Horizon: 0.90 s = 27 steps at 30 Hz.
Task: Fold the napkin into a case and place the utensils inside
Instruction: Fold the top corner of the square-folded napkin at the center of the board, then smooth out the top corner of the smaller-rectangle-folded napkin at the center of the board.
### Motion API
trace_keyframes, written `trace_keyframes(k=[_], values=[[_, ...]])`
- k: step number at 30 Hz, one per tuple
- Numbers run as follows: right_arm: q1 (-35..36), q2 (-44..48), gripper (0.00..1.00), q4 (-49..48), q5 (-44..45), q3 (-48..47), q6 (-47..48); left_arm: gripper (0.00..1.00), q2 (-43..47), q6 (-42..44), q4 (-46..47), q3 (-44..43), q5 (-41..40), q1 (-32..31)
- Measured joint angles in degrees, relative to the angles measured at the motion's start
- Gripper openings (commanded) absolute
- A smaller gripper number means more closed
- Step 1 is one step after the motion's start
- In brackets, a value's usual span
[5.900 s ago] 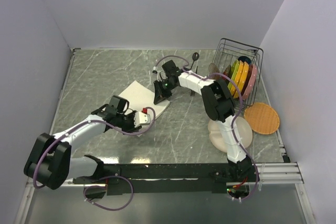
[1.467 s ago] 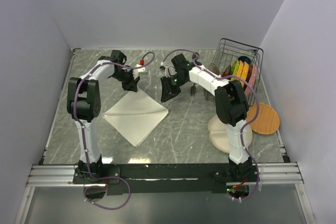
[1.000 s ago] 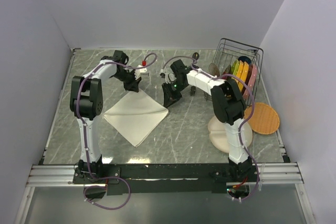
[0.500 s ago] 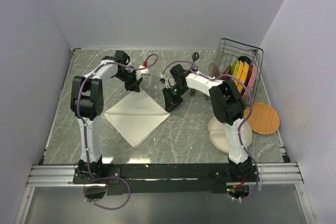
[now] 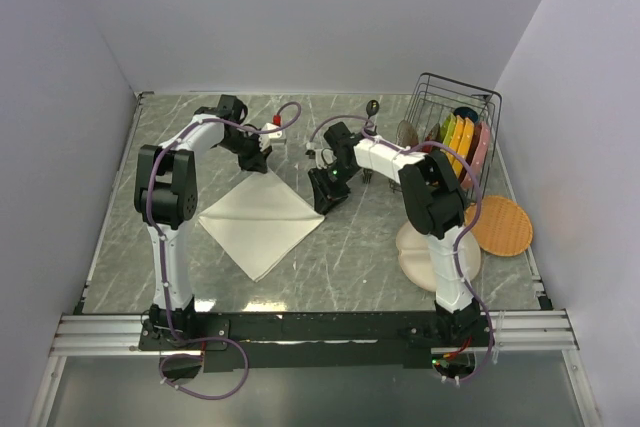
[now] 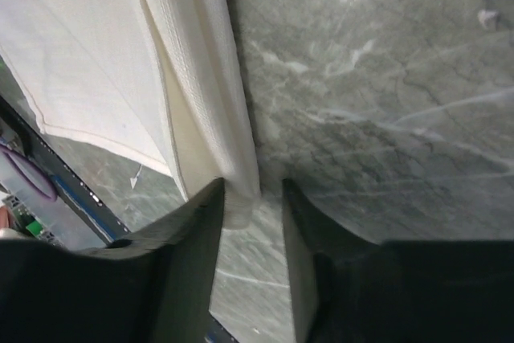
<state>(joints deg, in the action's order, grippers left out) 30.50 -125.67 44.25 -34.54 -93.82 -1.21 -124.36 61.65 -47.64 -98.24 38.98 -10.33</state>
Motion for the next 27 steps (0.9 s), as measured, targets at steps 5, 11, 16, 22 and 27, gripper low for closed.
trace_keyframes(k=[5,11,16,22,27], values=[[-0.5,1.2,0.6,2.6,1.7,-0.8,1.5,0.34,0.3,-1.4,2.8,0.7,-0.1,0.0],[-2.3,4.8,0.71,5.7,2.8,-5.2,3.3,0.55,4.1,-7.7,7.6,3.6,0.0,2.0],[-3.0,10.2,0.74,4.4,0.1,-5.4,3.3,0.61,15.8,-20.9,13.0,10.3,4.9,10.2],[0.5,13.3,0.82,-2.7,-7.7,-3.1,-2.1,0.7,34.3,-48.3,24.1,29.1,15.2,16.5],[5.7,11.6,0.98,-9.6,-12.7,-0.5,-7.6,0.74,40.5,-75.7,40.6,51.0,21.6,14.2]])
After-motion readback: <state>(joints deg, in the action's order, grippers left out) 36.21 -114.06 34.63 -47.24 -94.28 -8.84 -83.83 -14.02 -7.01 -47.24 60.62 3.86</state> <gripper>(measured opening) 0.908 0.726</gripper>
